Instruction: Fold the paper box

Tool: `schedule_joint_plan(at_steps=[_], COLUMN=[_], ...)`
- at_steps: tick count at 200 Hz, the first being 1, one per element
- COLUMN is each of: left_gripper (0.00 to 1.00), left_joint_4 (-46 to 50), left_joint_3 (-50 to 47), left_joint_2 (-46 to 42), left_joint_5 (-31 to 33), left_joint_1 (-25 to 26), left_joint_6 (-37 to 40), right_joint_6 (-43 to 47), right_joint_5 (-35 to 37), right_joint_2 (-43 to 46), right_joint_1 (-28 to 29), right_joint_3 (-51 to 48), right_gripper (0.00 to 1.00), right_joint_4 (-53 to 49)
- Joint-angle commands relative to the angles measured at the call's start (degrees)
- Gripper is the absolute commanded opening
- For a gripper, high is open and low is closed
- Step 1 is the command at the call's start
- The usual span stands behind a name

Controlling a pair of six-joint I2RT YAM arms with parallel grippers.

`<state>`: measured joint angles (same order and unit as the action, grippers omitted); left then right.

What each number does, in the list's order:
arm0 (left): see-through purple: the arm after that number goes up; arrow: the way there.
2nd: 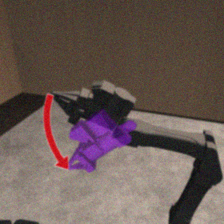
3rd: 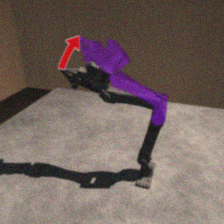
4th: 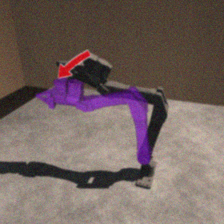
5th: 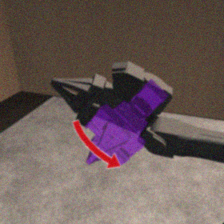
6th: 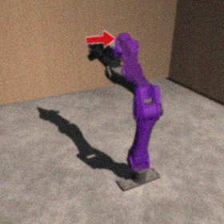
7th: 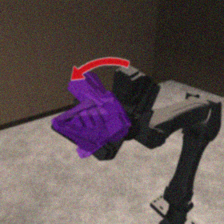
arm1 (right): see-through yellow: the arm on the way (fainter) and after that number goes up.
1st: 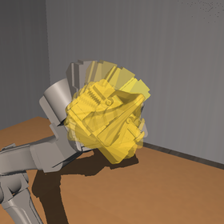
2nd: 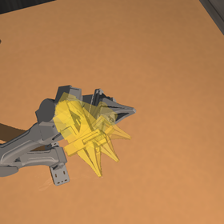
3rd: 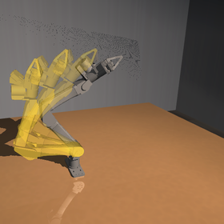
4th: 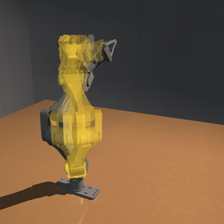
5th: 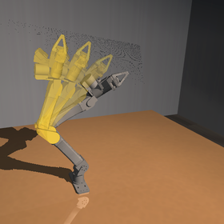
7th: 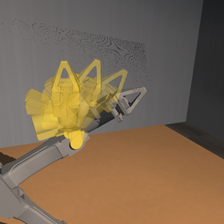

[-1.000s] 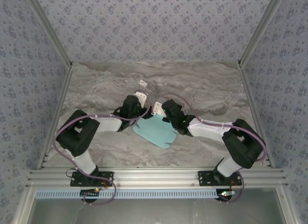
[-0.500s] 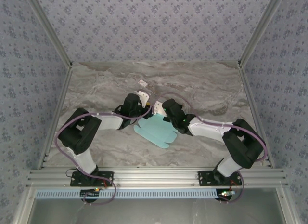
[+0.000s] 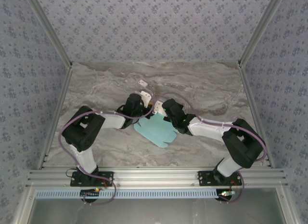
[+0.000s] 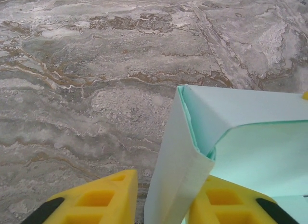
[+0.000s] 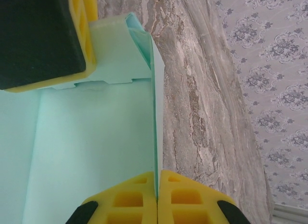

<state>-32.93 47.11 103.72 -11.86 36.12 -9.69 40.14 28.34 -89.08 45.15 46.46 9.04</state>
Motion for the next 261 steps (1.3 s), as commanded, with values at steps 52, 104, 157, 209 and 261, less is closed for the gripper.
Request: schedule_joint_plan(at_steps=[52,104,157,209,261], left_gripper=[0.25,0.24,0.28,0.29,0.22], left_joint_4=[-4.54,-7.34,-12.70,-15.11,-14.82], left_joint_3=[-1.26,-3.37,-5.00,-5.23,-4.65], left_joint_2=[1.41,1.39,1.19,1.87,3.36], left_joint_5=[1.57,0.51,2.36,5.57,17.52], left_joint_1=[-1.14,-1.57,-1.75,-1.76,-0.93], left_joint_6=[5.19,9.76,7.04,4.70,-1.91], right_joint_6=[10.56,16.89,16.73,14.23,11.02], right_joint_5=[1.24,1.44,1.40,0.30,-1.85], right_joint_2=[-1.86,-3.10,-3.52,-1.90,-0.76], right_joint_1=[2.36,2.49,3.01,3.17,4.98], right_joint_3=[-0.87,-2.14,-2.17,-1.90,-2.23], right_gripper=[0.00,0.00,0.00,0.00,0.00], right_joint_4=[3.41,6.69,6.39,5.16,4.29])
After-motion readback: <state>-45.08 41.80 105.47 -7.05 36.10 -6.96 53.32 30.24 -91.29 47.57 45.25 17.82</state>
